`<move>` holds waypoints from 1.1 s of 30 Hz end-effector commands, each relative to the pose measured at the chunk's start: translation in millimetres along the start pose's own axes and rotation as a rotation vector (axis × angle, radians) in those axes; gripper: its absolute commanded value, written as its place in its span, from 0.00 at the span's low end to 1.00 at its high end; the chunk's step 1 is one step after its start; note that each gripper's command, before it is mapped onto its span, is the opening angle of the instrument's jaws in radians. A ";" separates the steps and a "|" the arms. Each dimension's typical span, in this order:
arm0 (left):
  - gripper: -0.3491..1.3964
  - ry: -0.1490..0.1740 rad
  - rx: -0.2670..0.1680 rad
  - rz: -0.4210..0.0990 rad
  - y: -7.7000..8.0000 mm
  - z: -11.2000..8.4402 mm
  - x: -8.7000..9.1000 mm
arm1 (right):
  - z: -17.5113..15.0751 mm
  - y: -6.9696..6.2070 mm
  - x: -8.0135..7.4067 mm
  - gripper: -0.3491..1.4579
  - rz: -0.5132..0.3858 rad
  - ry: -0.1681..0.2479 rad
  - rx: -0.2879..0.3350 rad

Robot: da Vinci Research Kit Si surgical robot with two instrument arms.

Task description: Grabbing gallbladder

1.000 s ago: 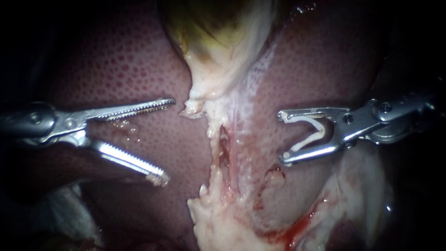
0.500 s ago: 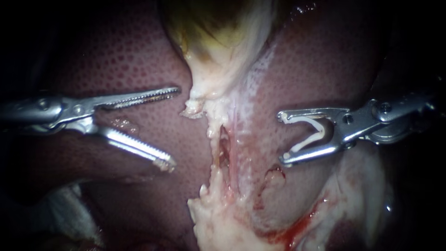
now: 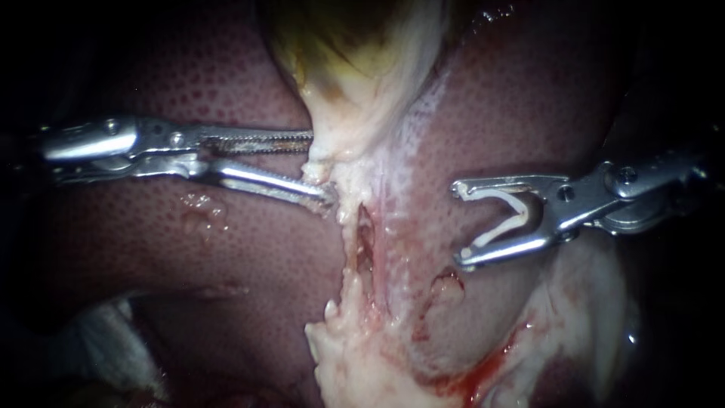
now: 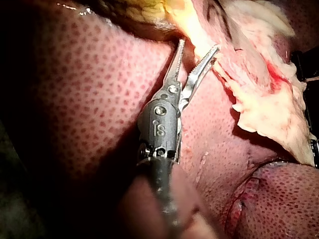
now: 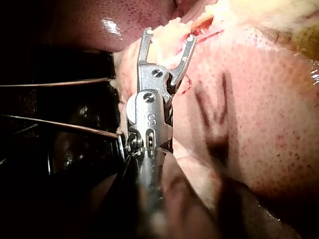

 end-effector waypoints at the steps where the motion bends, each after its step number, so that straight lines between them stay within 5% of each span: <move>1: 0.25 0.000 0.001 0.002 -0.3 0.0 -0.3 | 0.0 -0.1 0.1 0.53 0.000 0.001 0.000; 4: 0.01 0.000 0.005 -0.007 -1.1 -0.3 -1.0 | 0.0 0.0 0.1 0.53 0.000 0.001 0.000; 5: 0.00 0.001 0.004 -0.018 -1.2 -0.5 -1.2 | 0.0 0.0 0.0 0.53 0.000 0.001 0.000; 21: 0.00 -0.005 -0.011 -0.063 1.3 -3.3 0.7 | 0.0 0.0 0.0 0.53 0.000 0.001 0.000; 33: 0.00 0.013 -0.014 -0.079 1.3 -8.5 5.5 | 0.0 0.2 0.0 0.53 0.001 0.001 -0.001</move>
